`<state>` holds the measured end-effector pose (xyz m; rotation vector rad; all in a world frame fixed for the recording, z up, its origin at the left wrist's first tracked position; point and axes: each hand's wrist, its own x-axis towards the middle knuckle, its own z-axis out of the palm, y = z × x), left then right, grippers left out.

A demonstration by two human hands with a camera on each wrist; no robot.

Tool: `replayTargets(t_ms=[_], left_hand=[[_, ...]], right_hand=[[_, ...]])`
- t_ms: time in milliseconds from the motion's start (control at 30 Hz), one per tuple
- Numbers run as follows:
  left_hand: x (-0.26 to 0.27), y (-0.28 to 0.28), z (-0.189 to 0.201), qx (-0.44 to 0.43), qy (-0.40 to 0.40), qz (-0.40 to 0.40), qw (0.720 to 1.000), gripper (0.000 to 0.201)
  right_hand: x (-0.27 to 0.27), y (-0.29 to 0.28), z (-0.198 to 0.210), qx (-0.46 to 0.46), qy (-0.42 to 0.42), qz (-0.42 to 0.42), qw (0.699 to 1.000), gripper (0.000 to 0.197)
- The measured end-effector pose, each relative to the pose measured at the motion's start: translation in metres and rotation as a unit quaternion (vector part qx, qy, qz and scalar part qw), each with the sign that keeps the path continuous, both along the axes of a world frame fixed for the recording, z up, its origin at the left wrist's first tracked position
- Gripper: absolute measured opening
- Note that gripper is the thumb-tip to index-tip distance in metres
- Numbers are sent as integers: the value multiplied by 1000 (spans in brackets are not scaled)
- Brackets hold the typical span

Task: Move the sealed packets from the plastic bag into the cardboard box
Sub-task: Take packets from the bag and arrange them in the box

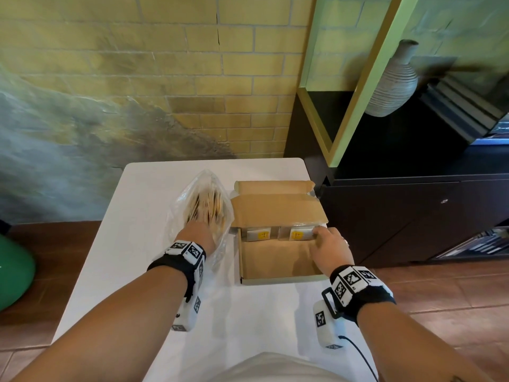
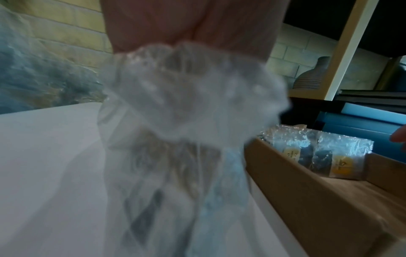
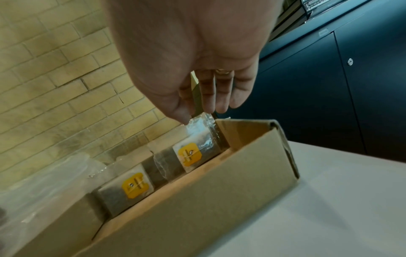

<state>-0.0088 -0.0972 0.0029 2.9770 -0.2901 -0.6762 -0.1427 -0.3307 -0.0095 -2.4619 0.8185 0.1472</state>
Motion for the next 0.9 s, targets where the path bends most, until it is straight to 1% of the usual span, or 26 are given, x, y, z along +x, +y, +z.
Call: replayTargets(t_ms=[100,200,367,500,600,633,700,733,833,900], left_hand=[[1,0,4,-10,3,28,1000,22],[2,-1,11,-59,-14,69,996,20],[0,-7,25,-139,-35,80,986,21],[-2,-4,38,-225,-49,112,967,24],[-3,0,47,-290,-65,117,948,18],[-3,1,49,-307,-68,117,942,21],[-2,3,52,-345,-68,118,929,24],[-2,3,53,-369,-63,125,919,23],[-3,-2,57,-458,-29,148,876,24],[-6,-9,61,-499,1,147,854,28]], right_hand=[[0,3,5,14,-25,0,1000,37],[3,7,11,23,-57,9,998,32],[12,22,23,61,-90,26,994,25],[21,35,34,136,-116,40,983,18],[28,45,41,190,-132,50,972,16],[31,49,44,204,-132,56,968,17],[35,58,51,239,-122,76,960,23],[38,64,56,264,-107,92,954,30],[46,82,70,335,-39,138,931,66],[54,92,76,354,-24,155,922,84]])
